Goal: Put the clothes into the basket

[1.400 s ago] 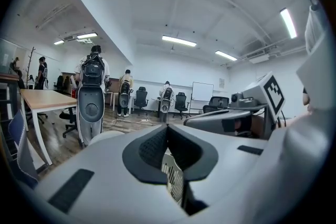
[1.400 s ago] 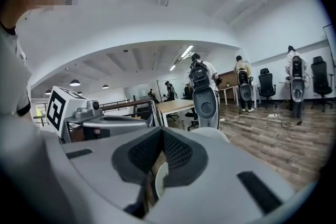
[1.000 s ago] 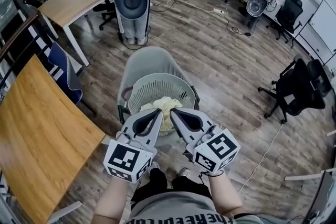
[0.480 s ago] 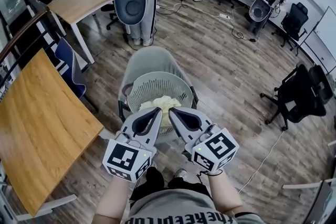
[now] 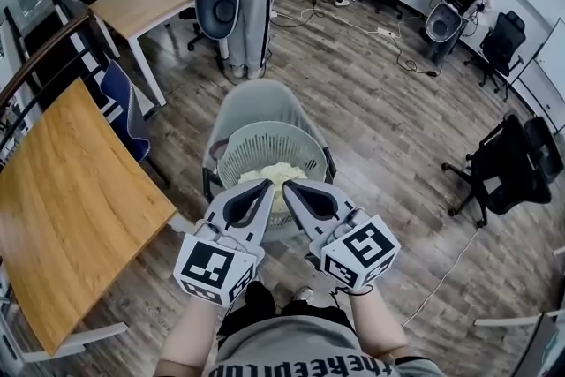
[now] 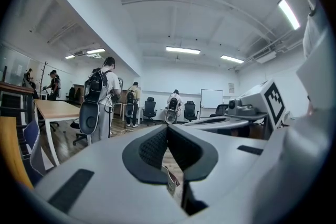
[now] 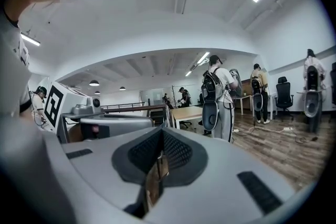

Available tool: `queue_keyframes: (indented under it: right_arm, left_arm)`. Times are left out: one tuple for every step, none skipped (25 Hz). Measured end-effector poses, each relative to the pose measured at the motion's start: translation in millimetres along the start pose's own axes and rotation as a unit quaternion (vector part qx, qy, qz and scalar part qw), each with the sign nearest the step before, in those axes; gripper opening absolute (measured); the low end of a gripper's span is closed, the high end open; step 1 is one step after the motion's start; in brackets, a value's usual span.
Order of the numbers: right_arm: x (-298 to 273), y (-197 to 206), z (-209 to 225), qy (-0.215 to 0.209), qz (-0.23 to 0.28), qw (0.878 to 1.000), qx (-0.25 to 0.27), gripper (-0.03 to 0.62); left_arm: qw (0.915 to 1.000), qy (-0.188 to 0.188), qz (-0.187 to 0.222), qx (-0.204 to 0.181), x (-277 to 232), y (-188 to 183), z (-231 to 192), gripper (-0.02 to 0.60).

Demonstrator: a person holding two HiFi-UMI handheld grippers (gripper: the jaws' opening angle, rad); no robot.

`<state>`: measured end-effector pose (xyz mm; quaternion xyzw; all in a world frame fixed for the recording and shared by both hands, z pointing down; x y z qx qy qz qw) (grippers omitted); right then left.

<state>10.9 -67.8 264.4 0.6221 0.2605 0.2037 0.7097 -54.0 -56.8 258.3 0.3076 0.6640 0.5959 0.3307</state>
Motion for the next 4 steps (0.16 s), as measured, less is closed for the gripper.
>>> queue_keyframes:
  right_arm:
    - [0.2,-0.4,0.2,-0.001,0.001,1.000,-0.001,0.009]
    - [0.4,-0.9,0.3,-0.001,0.002,1.000,-0.002,0.009]
    - [0.4,-1.3,0.4,-0.001,0.003,1.000,-0.002,0.009]
    - [0.4,-1.8,0.5,-0.002,0.003,1.000,-0.002,0.009]
  left_arm:
    - [1.0000,-0.001,0.000,0.000,0.0,-0.1,0.1,0.014]
    - [1.0000,-0.003,-0.001,-0.001,0.0,0.1,0.1,0.014]
    - [1.0000,-0.005,-0.001,-0.002,-0.1,0.4,0.0,0.014]
    - [1.0000,-0.006,-0.002,-0.003,-0.1,0.7,-0.2,0.014]
Point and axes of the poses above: the fingertips, and each gripper's own axes: x backward along the fingers, z to its right, y out of its underside, the point moved 3 cm from there along x, backward along the fingers, and after that the axes turned 4 degrees about y, right-handed, at the moved point
